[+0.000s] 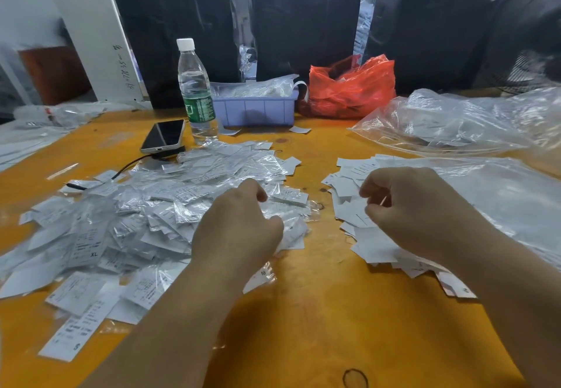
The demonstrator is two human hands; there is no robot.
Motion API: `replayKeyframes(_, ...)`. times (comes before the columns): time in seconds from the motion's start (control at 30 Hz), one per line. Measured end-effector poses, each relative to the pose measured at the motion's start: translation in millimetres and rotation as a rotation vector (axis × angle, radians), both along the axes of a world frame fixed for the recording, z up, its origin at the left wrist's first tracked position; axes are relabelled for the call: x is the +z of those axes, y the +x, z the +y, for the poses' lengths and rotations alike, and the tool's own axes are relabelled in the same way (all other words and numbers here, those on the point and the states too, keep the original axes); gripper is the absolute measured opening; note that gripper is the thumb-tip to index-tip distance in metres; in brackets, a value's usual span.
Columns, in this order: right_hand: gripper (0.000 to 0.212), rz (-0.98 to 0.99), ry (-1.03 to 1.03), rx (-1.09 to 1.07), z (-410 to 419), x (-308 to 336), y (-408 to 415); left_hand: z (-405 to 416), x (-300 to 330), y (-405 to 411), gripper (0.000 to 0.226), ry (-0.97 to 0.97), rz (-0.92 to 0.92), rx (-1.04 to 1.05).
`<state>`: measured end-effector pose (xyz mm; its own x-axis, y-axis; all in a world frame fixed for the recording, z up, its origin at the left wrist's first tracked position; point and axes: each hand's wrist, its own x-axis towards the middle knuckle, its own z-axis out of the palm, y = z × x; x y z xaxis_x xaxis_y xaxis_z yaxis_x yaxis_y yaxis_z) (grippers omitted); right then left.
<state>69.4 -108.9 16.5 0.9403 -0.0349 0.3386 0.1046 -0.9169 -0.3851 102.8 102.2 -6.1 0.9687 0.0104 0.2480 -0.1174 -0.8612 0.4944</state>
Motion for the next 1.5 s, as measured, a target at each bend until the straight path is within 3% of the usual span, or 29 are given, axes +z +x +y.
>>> replayKeyframes(0.13,0.024,0.215,-0.09,-0.04,-4,2,-4,-11,-2,-6,0.038,0.011,-0.137,-0.091)
replayKeyframes(0.23,0.031,0.406,-0.182,-0.072,4,-2,-6,-22,-7,-10,0.028,0.015,-0.091,-0.161)
replayKeyframes(0.43,0.021,0.405,-0.222,-0.093,5,-2,-2,-37,-13,-12,0.019,0.001,-0.046,-0.244)
replayKeyframes(0.57,0.021,0.36,-0.175,-0.092,3,-7,2,-44,-16,-16,0.016,-0.014,-0.027,-0.329)
replayKeyframes(0.67,0.028,0.415,-0.266,-0.085,2,-13,6,-46,-17,-18,0.016,-0.027,-0.011,-0.381)
replayKeyframes(0.8,0.013,0.36,-0.278,-0.086,3,-13,6,-48,-19,-19,0.013,-0.022,0.004,-0.42)
replayKeyframes(0.9,0.006,0.306,-0.223,-0.094,1,-9,5,-48,-19,-18,0.011,-0.017,0.003,-0.418)
replayKeyframes(1.03,0.013,0.205,-0.18,-0.049,-1,-11,6,-49,-22,-18,0.013,-0.048,-0.017,-0.424)
replayKeyframes(1.13,0.012,0.065,0.051,0.066,-1,-7,7,-51,-21,-17,0.022,-0.148,-0.021,-0.434)
replayKeyframes(1.27,0.011,0.112,0.466,0.283,3,3,2,-49,-19,-15,0.032,-0.269,-0.06,-0.394)
replayKeyframes(1.37,0.007,0.184,0.566,0.364,1,7,0,-45,-18,-13,0.037,-0.313,-0.115,-0.364)
replayKeyframes(1.5,0.006,0.267,0.556,0.367,-1,8,1,-43,-14,-10,0.023,-0.227,-0.221,-0.35)
